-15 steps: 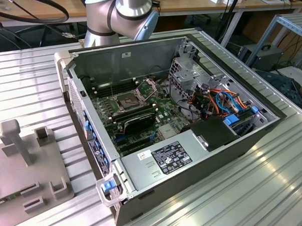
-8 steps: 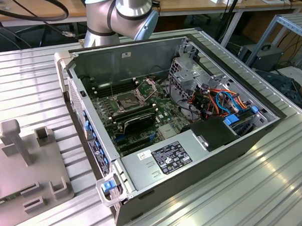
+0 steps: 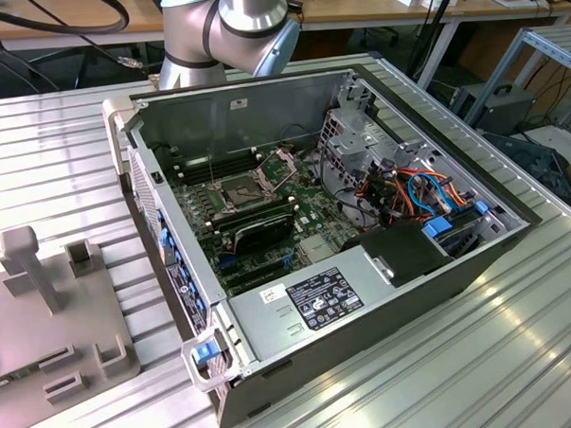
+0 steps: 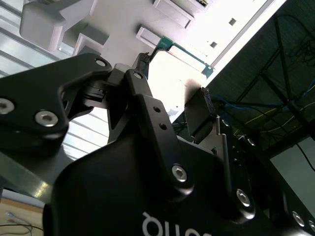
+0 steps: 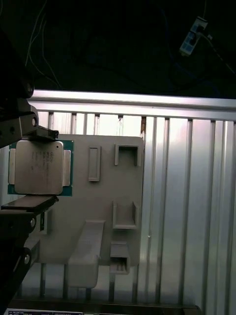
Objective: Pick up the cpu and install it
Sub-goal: 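Pick up the cpu and move it towards the insertion slot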
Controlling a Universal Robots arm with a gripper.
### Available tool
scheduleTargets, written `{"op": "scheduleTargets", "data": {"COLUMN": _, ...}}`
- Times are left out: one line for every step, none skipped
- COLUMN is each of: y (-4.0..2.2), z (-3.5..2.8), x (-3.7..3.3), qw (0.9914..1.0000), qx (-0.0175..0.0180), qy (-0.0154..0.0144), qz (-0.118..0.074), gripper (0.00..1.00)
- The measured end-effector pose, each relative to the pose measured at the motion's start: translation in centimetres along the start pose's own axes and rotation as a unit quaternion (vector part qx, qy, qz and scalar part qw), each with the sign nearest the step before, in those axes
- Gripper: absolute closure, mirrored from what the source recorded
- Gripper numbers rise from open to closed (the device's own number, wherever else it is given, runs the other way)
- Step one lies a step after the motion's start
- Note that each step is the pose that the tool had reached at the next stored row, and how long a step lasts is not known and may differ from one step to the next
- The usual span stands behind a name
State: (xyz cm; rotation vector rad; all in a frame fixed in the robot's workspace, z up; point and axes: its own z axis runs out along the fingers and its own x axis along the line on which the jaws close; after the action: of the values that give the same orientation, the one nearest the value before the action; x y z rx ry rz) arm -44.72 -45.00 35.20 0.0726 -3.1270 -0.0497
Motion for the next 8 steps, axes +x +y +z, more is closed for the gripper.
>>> {"op": "scheduleTargets", "data": {"y": 0.00, "z": -0.01, "x": 0.00, "qw": 1.00000, "qx": 0.0000, "qy": 0.0000, "qz": 0.000, "gripper": 0.46}}
{"op": "scheduleTargets", "data": {"y": 0.00, "z": -0.01, "x": 0.00, "qw": 1.00000, "qx": 0.0000, "qy": 0.0000, "qz": 0.000, "gripper": 0.46}}
{"op": "scheduleTargets", "data": {"y": 0.00, "z": -0.01, "x": 0.00, "qw": 1.00000, "qx": 0.0000, "qy": 0.0000, "qz": 0.000, "gripper": 0.46}}
{"op": "scheduleTargets", "data": {"y": 0.00, "z": -0.02, "x": 0.00, "qw": 1.00000, "qx": 0.0000, "qy": 0.0000, "qz": 0.000, "gripper": 0.46}}
{"op": "scheduleTargets", "data": {"y": 0.00, "z": -0.02, "x": 0.00, "qw": 1.00000, "qx": 0.0000, "qy": 0.0000, "qz": 0.000, "gripper": 0.46}}
{"op": "scheduleTargets", "data": {"y": 0.00, "z": -0.02, "x": 0.00, "qw": 1.00000, "qx": 0.0000, "qy": 0.0000, "qz": 0.000, "gripper": 0.46}}
{"op": "scheduleTargets", "data": {"y": 0.00, "z": -0.03, "x": 0.00, "qw": 1.00000, "qx": 0.0000, "qy": 0.0000, "qz": 0.000, "gripper": 0.46}}
{"op": "scheduleTargets", "data": {"y": 0.00, "z": -0.04, "x": 0.00, "qw": 1.00000, "qx": 0.0000, "qy": 0.0001, "qz": 0.000, "gripper": 0.46}}
